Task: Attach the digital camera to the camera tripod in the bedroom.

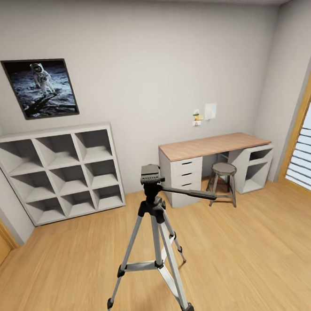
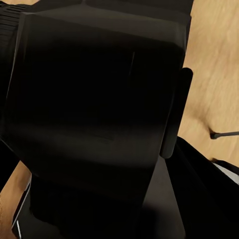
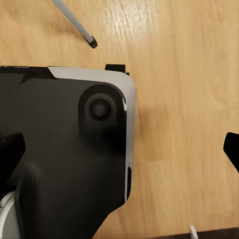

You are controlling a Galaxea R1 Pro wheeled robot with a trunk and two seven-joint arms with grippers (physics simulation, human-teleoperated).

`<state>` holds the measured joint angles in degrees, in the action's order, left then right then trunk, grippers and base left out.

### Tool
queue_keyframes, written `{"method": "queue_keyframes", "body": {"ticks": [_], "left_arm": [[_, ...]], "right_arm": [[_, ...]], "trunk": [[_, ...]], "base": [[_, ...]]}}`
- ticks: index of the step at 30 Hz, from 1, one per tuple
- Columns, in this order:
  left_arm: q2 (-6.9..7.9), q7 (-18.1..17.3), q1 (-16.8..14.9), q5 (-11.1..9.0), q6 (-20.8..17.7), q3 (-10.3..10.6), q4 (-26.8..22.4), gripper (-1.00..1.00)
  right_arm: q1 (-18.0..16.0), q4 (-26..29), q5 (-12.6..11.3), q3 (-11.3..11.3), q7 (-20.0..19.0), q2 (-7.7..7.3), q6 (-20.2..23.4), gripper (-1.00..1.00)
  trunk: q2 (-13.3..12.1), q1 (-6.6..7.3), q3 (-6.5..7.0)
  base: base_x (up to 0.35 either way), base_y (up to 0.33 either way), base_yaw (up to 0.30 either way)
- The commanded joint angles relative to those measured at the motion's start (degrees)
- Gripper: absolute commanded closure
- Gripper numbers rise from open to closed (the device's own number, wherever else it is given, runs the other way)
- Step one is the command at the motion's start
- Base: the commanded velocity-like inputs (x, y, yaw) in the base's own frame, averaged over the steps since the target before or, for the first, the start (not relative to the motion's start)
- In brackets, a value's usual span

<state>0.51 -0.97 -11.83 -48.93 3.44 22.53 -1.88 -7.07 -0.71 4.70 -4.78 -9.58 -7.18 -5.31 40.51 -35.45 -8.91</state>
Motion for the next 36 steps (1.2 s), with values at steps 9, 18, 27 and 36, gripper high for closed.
{"method": "queue_keyframes", "body": {"ticks": [9,18,27,36], "left_arm": [[0.07,0.3,0.0,-0.7,0.1,0.3,0.1,1.0],[-0.06,0.3,0.0,-0.9,0.1,0.2,0.0,1.0],[-0.07,0.3,0.0,-0.9,0.1,0.3,0.0,1.0],[-0.15,0.4,0.0,-0.9,0.1,0.3,0.0,1.0]], "right_arm": [[-0.1,-0.1,0.5,-0.5,-0.2,-0.05,-0.2,-1.0],[-0.1,-0.1,0.5,-0.5,-0.2,-0.03,-0.2,-1.0],[-0.1,-0.1,0.6,-0.5,-0.2,-0.02,-0.2,-1.0],[-0.1,-0.1,0.7,-0.6,-0.6,-0.13,-0.2,-1.0]], "trunk": [[0.1,-0.01,-0.92],[0.1,-0.01,-1.75],[0.1,-0.01,-2.58],[0.1,-0.01,-3.41]], "base": [[0.0,0.0,0.0],[0.0,0.0,0.0],[0.0,0.0,0.0],[0.0,0.0,0.0]]}}
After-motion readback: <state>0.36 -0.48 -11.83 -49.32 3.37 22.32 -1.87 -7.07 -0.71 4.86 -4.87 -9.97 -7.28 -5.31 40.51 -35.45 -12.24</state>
